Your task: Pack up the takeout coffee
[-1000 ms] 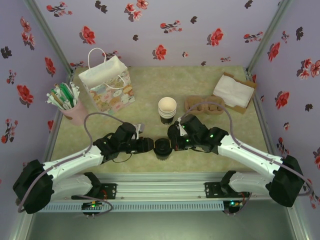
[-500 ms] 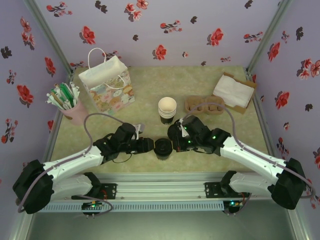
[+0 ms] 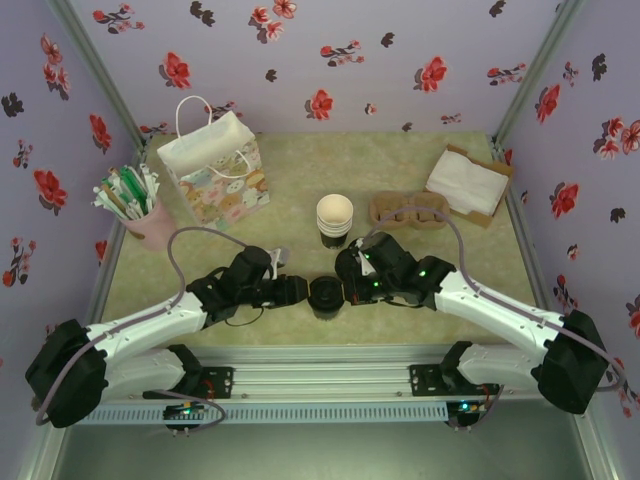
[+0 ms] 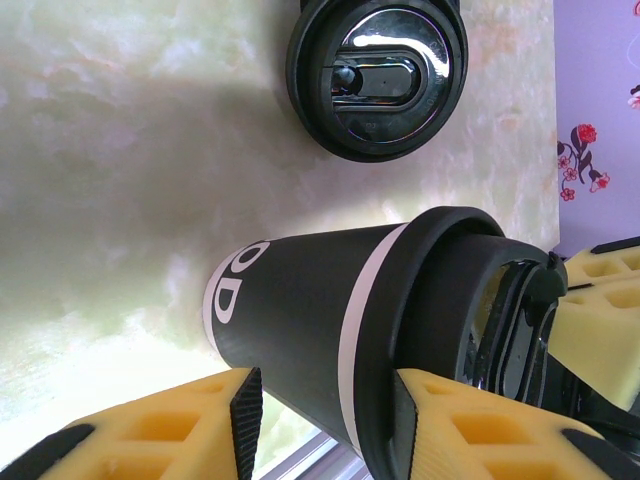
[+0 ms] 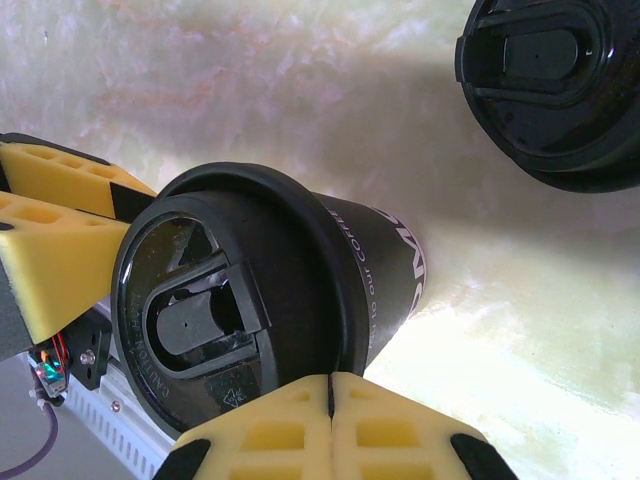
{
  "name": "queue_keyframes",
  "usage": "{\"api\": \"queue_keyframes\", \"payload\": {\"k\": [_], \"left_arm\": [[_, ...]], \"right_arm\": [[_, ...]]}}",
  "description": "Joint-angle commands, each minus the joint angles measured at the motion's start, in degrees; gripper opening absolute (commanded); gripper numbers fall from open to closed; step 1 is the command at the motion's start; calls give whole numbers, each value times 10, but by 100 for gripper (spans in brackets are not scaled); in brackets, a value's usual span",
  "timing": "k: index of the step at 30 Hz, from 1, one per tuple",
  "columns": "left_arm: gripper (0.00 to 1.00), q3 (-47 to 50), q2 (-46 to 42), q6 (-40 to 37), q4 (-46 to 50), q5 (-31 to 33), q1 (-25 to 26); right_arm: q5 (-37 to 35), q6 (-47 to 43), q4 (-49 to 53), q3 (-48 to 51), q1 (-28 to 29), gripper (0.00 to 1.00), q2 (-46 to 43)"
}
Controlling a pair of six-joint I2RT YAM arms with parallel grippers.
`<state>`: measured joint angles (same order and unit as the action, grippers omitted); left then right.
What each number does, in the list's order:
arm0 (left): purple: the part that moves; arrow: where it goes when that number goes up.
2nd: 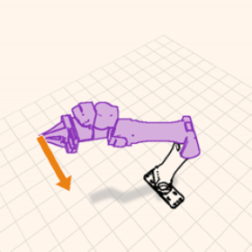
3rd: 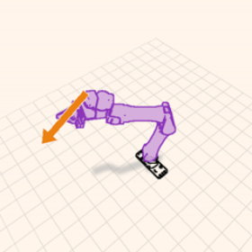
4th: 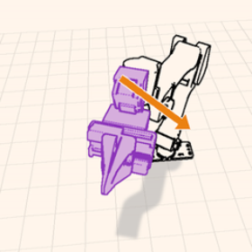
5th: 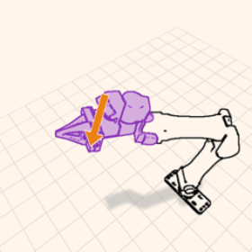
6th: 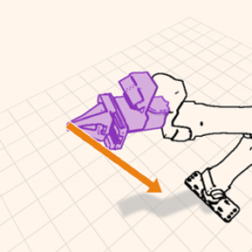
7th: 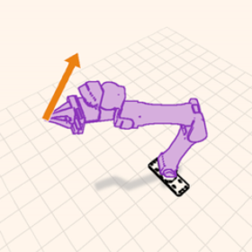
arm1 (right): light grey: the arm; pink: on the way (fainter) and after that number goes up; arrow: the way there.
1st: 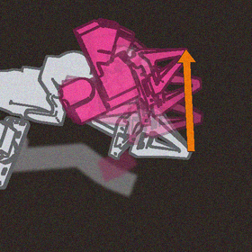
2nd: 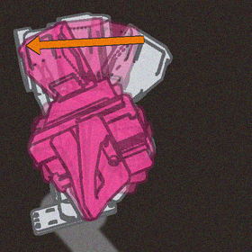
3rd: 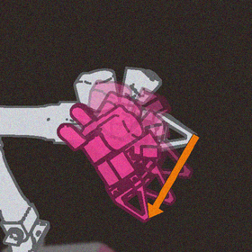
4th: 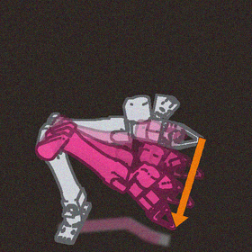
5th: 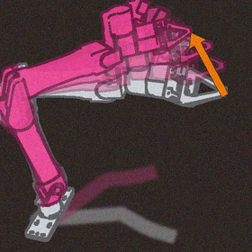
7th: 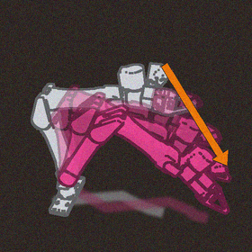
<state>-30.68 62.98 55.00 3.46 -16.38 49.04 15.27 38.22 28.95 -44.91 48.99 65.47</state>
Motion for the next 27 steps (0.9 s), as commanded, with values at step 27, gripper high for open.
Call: {"api": "queue_keyframes", "payload": {"k": [27], "left_arm": [[51,1,-47,-1,63,35,5]], "right_arm": [[8,5,3,-12,-3,3,2]]}}
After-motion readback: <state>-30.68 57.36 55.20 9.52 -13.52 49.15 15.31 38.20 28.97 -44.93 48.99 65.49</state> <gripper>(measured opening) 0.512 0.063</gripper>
